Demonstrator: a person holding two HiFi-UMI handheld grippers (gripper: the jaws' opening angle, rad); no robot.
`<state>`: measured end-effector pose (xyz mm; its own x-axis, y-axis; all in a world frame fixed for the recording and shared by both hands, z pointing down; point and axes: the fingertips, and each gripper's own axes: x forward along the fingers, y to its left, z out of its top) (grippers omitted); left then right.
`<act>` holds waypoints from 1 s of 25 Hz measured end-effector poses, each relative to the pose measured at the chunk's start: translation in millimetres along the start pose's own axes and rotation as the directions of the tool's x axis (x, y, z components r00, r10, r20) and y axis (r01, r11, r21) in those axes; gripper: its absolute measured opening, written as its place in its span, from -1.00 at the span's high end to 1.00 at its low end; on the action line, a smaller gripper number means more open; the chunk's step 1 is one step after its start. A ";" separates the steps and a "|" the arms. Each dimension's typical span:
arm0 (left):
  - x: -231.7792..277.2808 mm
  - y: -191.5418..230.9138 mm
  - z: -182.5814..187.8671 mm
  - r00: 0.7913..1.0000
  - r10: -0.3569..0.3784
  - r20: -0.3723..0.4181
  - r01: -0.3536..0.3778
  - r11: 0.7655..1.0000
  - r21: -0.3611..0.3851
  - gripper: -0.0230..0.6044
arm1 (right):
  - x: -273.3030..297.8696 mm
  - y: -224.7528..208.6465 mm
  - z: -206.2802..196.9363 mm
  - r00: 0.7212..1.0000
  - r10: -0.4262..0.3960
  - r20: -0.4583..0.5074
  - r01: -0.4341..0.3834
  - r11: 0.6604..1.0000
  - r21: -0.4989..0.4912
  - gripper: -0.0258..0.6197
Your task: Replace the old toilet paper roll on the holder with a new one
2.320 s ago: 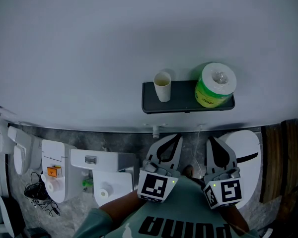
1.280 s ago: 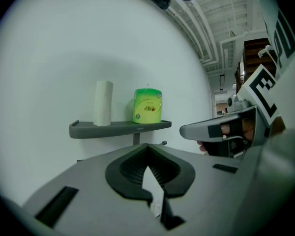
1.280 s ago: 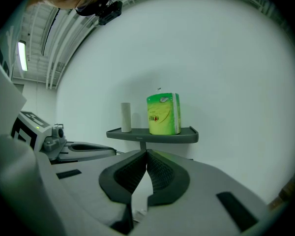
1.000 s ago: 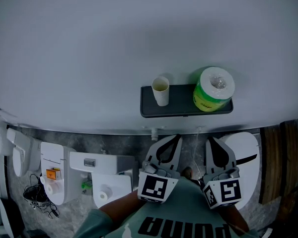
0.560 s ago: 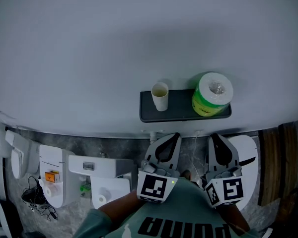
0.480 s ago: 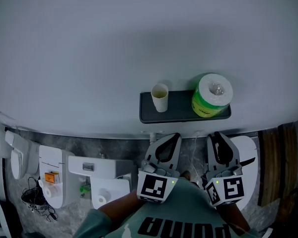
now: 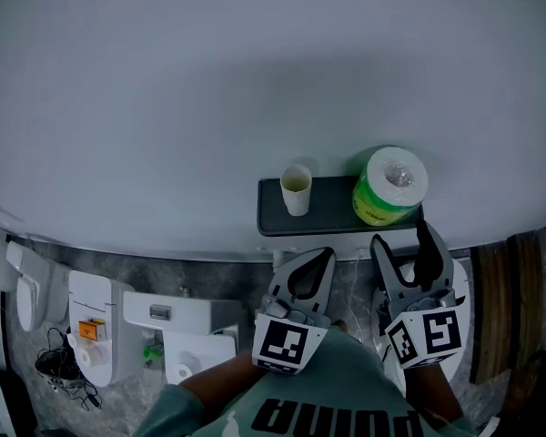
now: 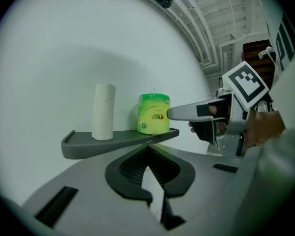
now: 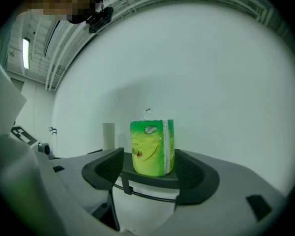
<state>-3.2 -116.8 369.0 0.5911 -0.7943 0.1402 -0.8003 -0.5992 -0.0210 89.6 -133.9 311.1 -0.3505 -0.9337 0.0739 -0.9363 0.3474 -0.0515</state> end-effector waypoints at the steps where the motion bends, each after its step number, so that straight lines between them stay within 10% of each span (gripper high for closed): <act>1: 0.7 -0.6 -1.7 1.000 -0.005 -0.007 0.005 1.000 -0.002 0.92 | 3.3 -1.6 3.4 1.000 0.003 0.006 -0.003 1.000 0.002 -0.06; 25: -3.5 31.9 -4.8 0.996 0.084 -0.003 -0.084 0.996 0.009 0.92 | 61.3 -6.9 33.4 0.996 0.087 0.014 -0.086 0.995 -0.042 -0.33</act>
<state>-31.3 -132.7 372.6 0.5212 -0.8418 0.1404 -0.8464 -0.5309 -0.0412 75.3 -196.5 282.7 -0.4301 -0.9011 0.0550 -0.9027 0.4299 -0.0161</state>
